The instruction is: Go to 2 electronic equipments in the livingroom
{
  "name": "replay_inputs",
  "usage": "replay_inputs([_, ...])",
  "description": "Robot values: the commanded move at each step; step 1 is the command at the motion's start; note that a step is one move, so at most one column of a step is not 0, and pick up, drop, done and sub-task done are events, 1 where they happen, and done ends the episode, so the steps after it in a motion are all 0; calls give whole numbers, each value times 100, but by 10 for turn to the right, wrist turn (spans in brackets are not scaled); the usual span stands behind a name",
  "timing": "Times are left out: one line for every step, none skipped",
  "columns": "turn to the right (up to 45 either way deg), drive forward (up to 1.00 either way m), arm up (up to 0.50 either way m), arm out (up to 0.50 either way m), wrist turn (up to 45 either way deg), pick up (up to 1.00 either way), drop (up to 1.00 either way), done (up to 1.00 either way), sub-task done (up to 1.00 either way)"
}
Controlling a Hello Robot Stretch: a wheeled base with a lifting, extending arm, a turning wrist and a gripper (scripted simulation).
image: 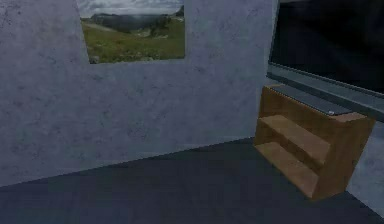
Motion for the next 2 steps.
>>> replay_inputs([210, 0, 0, 0, 0, 0, 0, 0, 0])
replay_inputs([0, 35, 0, 0, 0, 0, 0, 0, 0])
